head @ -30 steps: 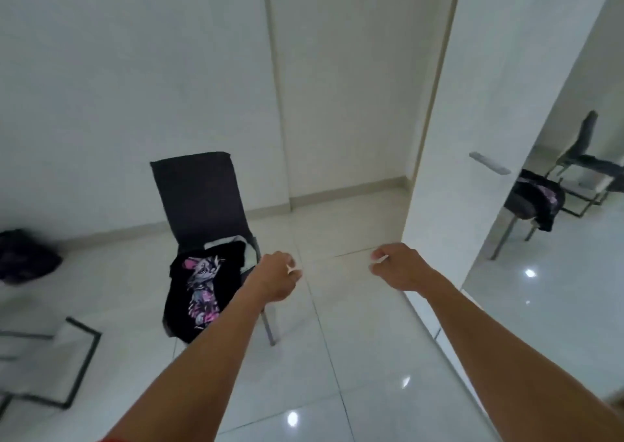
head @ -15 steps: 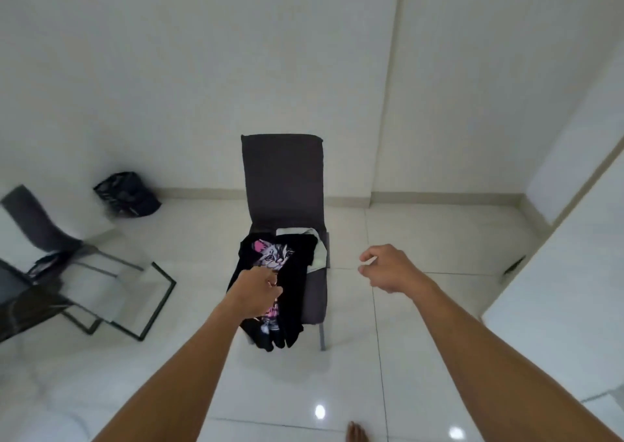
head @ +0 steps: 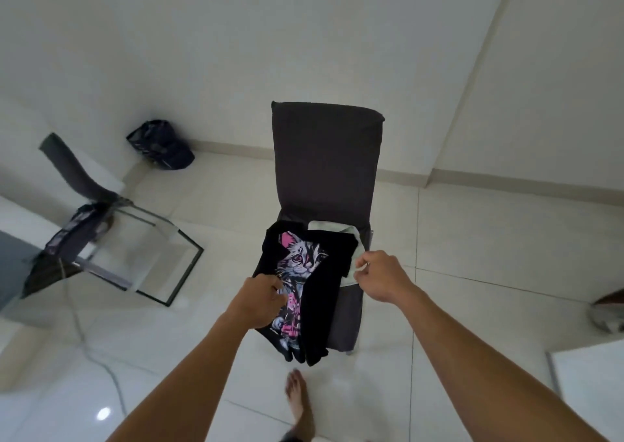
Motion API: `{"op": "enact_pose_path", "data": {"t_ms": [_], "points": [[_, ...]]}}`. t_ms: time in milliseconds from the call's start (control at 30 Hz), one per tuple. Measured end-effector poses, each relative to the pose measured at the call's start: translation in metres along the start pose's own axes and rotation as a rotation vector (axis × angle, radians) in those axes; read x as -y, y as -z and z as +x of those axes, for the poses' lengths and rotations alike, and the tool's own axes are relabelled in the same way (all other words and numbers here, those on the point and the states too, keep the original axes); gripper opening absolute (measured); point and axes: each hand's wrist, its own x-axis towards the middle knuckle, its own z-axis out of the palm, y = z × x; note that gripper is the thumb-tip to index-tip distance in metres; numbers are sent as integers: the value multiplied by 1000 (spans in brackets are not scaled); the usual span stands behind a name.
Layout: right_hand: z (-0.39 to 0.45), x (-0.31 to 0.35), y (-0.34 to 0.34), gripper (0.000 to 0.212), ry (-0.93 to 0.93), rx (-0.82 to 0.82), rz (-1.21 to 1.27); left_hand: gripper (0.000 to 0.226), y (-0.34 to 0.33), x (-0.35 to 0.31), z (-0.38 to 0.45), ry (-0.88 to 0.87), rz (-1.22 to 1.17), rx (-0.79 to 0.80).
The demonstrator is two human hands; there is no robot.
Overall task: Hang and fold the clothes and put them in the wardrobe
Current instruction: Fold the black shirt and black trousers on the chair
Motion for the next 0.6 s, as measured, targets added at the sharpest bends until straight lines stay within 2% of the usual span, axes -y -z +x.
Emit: {"op": "enact_pose_path", "data": {"t_ms": [367, 600], "points": [[215, 13, -71, 15, -217, 39, 28, 29, 7, 58, 251, 17, 66, 192], [340, -1, -125, 37, -311, 13, -35, 37, -19, 86, 409, -19, 127, 204]]}}
